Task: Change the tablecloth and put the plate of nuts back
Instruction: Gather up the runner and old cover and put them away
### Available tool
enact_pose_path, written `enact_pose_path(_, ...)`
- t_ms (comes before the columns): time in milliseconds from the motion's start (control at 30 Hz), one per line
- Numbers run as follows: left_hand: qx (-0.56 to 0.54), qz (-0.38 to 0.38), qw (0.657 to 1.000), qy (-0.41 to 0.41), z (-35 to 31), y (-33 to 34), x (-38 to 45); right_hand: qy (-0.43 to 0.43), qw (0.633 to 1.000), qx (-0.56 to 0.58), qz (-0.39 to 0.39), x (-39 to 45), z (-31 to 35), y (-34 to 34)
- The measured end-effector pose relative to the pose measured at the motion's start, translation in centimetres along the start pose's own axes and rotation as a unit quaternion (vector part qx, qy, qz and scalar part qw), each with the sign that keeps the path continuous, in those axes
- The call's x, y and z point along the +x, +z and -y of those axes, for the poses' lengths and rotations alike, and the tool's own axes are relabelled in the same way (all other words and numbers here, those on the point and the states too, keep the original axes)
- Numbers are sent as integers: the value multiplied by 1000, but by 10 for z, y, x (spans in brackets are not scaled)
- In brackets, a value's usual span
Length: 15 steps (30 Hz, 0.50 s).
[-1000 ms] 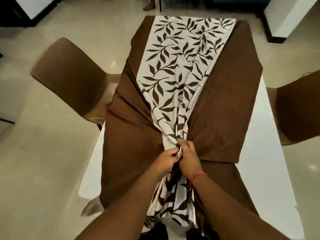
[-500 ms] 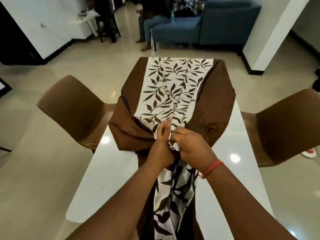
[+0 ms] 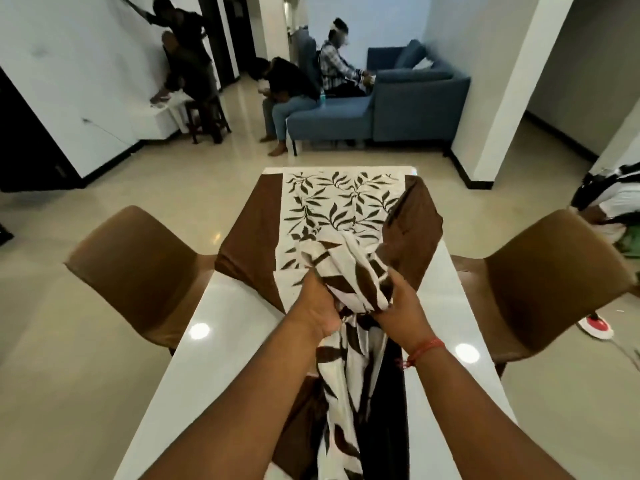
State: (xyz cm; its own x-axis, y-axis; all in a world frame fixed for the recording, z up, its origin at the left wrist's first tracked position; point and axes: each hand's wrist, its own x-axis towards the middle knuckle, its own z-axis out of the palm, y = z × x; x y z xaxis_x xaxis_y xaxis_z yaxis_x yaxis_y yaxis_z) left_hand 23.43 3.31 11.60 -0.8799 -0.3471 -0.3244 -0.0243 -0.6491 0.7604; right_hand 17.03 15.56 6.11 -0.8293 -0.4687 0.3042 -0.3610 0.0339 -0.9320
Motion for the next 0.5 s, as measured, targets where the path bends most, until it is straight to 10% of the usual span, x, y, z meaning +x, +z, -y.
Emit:
enact_pose_path(167,238,-28,966,98,-15,-23,2,15,997,59,-38,15,32,-5)
enact_pose_path(333,163,77,977,-111,-13,-30,-6,70,958,277,-40,37,68,13)
enact_pose_path(500,137,-10,979,-153,1,-27,-14,93,983,155,-18,35,57,18)
